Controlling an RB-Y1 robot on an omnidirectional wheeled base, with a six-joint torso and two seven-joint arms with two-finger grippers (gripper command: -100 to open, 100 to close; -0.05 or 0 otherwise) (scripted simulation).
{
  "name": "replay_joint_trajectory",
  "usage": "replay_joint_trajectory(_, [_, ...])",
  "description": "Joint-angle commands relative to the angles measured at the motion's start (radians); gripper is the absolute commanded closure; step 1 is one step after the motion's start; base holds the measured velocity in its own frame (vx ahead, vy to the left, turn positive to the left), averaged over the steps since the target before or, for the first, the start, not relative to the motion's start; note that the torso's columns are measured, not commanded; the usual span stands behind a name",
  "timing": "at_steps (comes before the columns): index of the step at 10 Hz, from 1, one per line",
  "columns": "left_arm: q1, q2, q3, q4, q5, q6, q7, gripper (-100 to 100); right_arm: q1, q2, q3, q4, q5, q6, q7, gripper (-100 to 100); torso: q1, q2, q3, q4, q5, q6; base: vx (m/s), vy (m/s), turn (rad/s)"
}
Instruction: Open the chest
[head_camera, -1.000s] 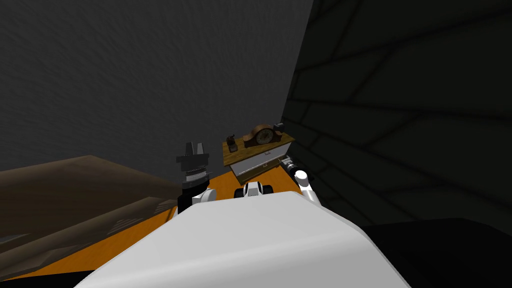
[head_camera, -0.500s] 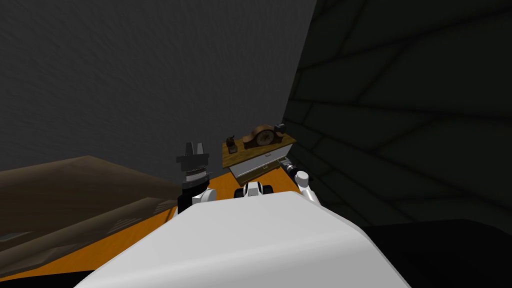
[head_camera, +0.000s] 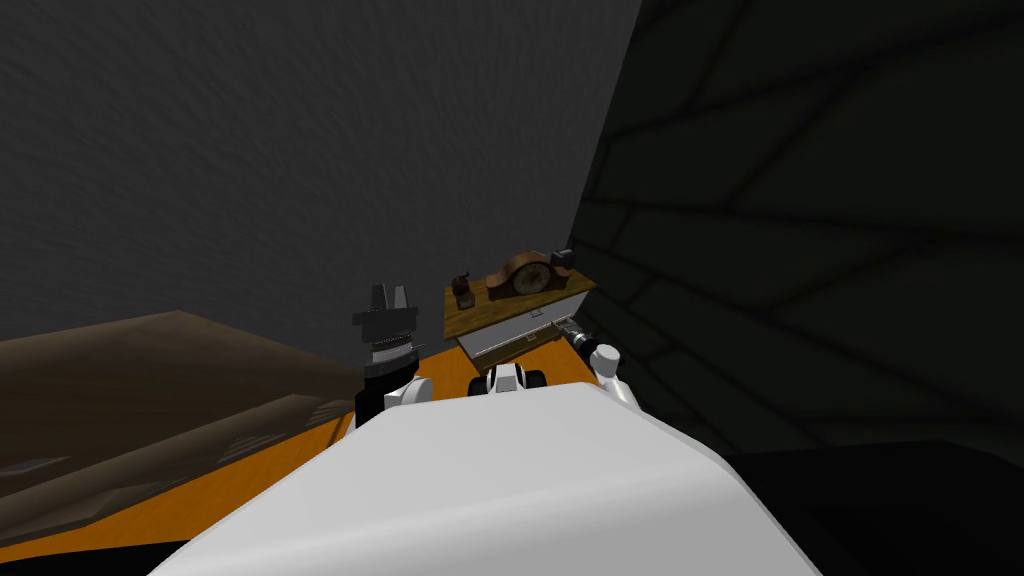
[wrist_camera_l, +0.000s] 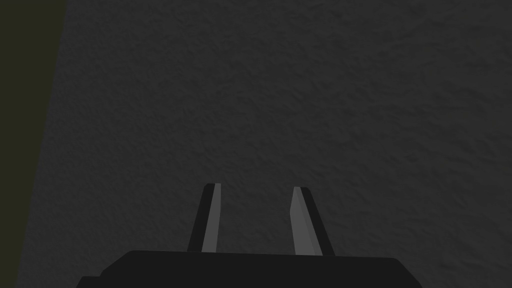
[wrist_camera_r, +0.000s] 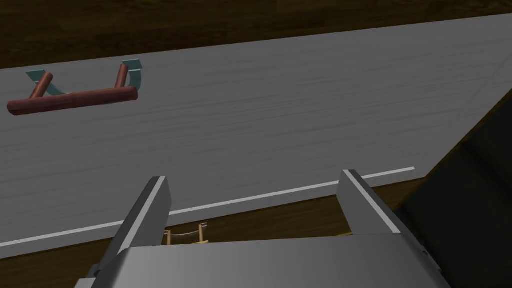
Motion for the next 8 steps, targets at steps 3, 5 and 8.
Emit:
replay_joint_trajectory(3, [0.000,0.000,0.000,0.000,0.000,0.000,0.000,0,-0.016,0.003,-0.017,0.065,-0.113,0.066,0.015,-100,0.000,0.000,0.000,0.000,0.000,0.000,0.035,-0.017,0.033])
replay_joint_trajectory(5, [0.000,0.000,0.000,0.000,0.000,0.000,0.000,0,-0.025,0.005,-0.031,0.116,-0.185,0.120,0.025,-100,0.000,0.000,0.000,0.000,0.000,0.000,0.041,-0.016,0.044])
replay_joint_trajectory(8, [0.000,0.000,0.000,0.000,0.000,0.000,0.000,0,-0.033,0.008,-0.044,0.167,-0.257,0.172,0.035,-100,0.000,0.000,0.000,0.000,0.000,0.000,0.038,-0.016,0.024])
